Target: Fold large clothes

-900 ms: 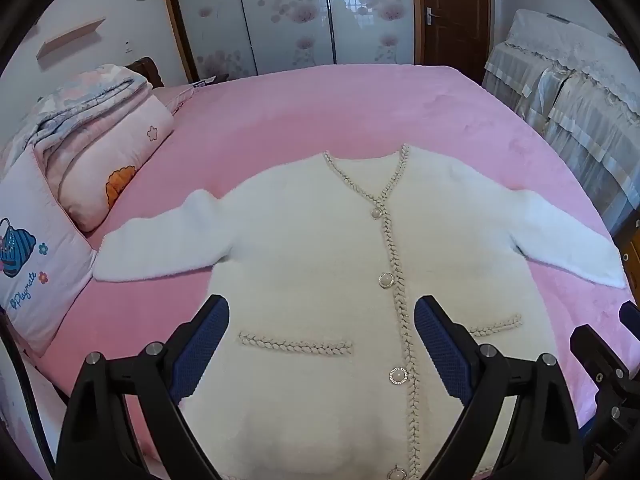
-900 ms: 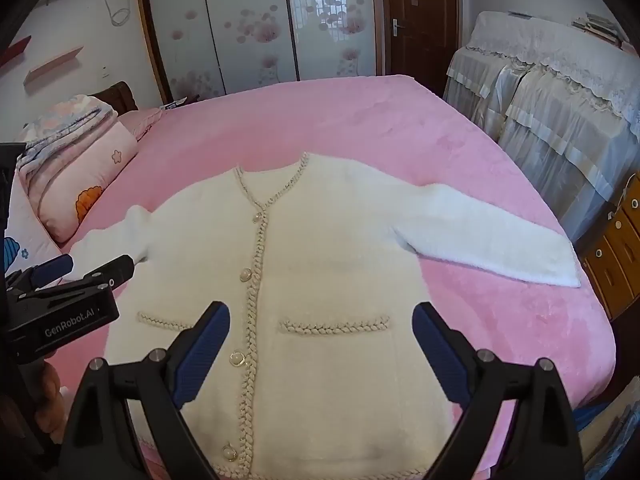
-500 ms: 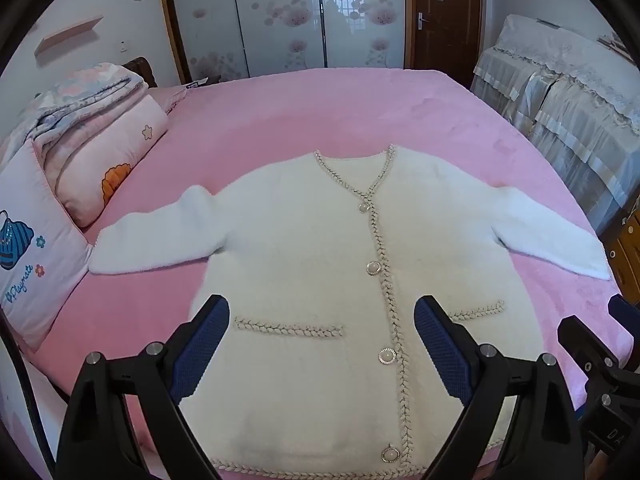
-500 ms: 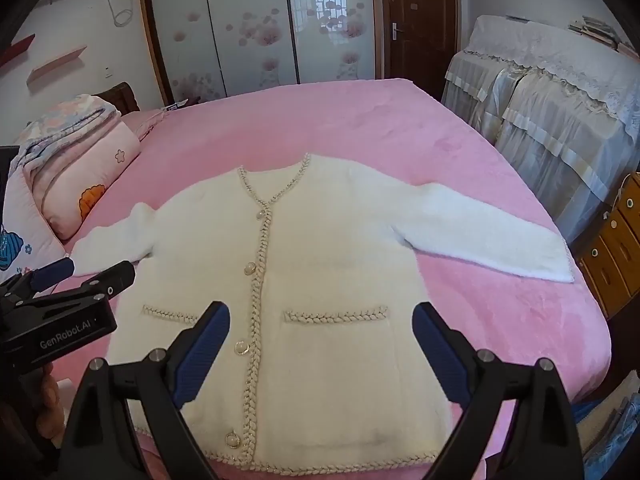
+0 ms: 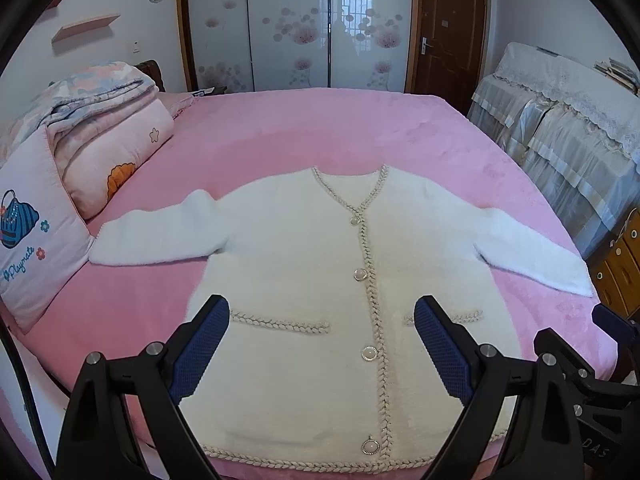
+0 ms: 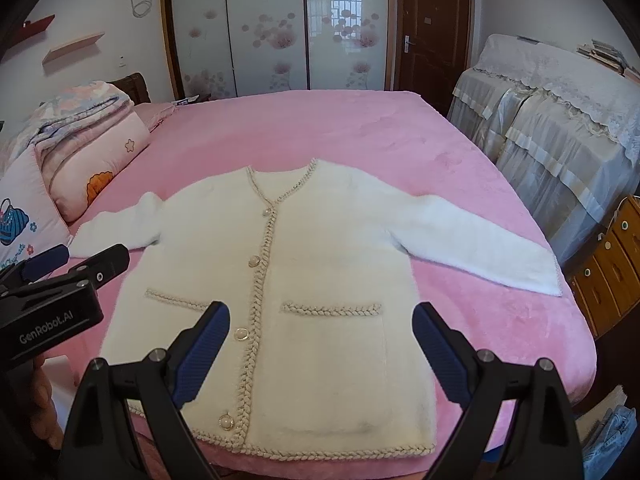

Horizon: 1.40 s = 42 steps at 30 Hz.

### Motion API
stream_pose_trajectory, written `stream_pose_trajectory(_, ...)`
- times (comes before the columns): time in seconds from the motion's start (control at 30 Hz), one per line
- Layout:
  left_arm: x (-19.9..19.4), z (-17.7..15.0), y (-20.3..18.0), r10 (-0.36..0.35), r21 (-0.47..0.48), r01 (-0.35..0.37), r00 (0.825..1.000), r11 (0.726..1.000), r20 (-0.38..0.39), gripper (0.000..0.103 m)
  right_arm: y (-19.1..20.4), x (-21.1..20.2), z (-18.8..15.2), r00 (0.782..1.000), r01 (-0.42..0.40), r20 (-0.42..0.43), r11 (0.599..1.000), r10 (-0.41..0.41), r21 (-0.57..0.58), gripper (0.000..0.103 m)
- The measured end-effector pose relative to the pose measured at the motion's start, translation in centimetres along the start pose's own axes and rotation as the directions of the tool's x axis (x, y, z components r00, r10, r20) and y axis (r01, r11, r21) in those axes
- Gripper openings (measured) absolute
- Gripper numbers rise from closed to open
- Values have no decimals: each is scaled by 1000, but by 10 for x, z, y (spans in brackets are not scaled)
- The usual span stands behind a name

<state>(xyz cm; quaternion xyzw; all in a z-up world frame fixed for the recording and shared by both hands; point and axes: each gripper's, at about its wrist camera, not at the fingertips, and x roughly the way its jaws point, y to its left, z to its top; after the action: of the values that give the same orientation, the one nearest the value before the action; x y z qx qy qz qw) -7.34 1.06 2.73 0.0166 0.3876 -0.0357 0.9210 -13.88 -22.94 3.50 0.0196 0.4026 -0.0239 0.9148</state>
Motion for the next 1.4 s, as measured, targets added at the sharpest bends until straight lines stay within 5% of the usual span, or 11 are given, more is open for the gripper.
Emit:
stream_pose_trajectory(0.4, -11, -11, -7, 42, 4, -42, 998, 999, 48, 93, -3, -12, -13, 1000, -14, 11, 1000, 14, 2, 93)
stream_pose_trajectory(1.4, -26, -18, -13, -10, 63, 9, 1000, 998, 17, 93, -3, -31, -20, 998, -6, 56, 1000, 5, 8, 93)
